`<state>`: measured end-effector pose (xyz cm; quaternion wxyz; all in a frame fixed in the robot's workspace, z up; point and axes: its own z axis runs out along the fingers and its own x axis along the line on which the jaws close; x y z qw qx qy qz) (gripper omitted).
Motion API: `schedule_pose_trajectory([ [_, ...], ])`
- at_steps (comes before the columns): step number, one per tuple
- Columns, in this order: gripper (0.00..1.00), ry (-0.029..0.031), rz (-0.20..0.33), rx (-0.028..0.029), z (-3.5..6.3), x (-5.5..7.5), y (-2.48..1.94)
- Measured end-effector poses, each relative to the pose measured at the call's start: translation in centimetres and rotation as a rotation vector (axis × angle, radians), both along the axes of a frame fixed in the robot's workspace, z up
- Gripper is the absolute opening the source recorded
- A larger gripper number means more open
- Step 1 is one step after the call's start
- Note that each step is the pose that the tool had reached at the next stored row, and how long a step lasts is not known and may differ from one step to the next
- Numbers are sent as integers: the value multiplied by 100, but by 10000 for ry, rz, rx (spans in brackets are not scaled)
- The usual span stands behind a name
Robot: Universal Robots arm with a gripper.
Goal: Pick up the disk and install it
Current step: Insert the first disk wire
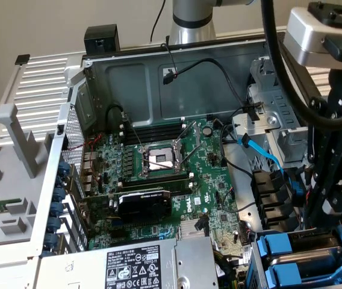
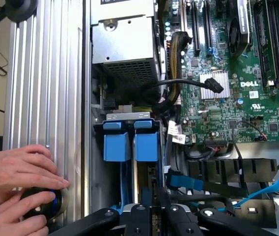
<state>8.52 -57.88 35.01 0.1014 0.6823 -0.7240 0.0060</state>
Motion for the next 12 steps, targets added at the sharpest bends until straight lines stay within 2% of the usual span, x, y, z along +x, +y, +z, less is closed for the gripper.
schedule_pose_trajectory([
  [1, 17, -26, -13, 18, -4, 1, -1],
  [5, 17, -40, -105, 48, -23, 0, -13],
  [12, 17, -130, -202, 77, -46, -36, -16],
])
